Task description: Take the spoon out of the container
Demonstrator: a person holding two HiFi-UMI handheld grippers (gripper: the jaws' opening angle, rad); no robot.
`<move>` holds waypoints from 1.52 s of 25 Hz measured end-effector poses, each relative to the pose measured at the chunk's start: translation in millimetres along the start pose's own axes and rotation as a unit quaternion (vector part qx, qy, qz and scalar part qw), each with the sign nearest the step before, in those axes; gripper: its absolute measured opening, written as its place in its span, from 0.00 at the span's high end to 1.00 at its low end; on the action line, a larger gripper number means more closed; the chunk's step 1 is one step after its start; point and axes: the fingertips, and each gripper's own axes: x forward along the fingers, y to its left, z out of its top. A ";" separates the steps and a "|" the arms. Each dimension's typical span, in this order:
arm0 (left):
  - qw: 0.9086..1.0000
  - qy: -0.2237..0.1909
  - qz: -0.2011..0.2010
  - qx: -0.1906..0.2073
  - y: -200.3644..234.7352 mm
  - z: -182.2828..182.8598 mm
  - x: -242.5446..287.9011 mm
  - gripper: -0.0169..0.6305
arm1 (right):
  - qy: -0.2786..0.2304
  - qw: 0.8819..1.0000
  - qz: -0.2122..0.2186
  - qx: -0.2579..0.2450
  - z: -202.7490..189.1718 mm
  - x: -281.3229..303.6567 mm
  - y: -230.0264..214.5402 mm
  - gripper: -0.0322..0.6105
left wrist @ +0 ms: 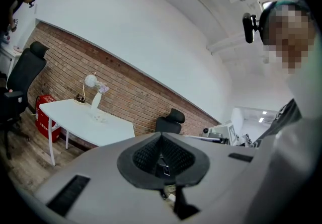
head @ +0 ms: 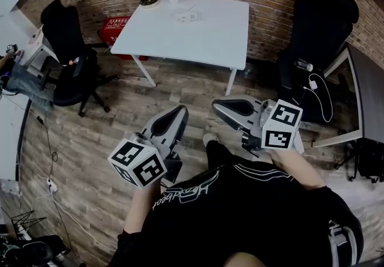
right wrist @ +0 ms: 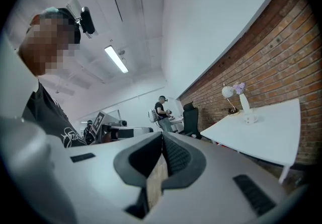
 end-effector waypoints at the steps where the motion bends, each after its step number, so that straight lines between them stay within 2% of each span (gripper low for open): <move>1: 1.000 0.000 0.002 0.000 4.0 1.6 1.9 0.97 | -0.003 1.000 0.001 -0.004 2.9 2.6 -3.4 0.95; 7: 1.000 0.001 0.011 -0.008 40.3 19.2 28.1 0.97 | -0.011 1.000 0.001 0.013 17.0 26.0 -52.0 0.95; 22: 0.999 0.015 0.027 -0.017 189.7 96.2 161.2 0.96 | -0.021 0.999 0.001 0.032 81.6 116.4 -240.6 0.95; 30: 1.000 0.010 0.024 -0.005 224.9 125.4 196.5 0.97 | -0.032 0.999 -0.004 0.022 109.0 141.1 -290.4 0.95; 38: 1.000 0.017 0.003 0.001 273.1 145.9 222.0 0.97 | -0.047 0.998 -0.037 0.028 122.1 168.8 -337.7 0.95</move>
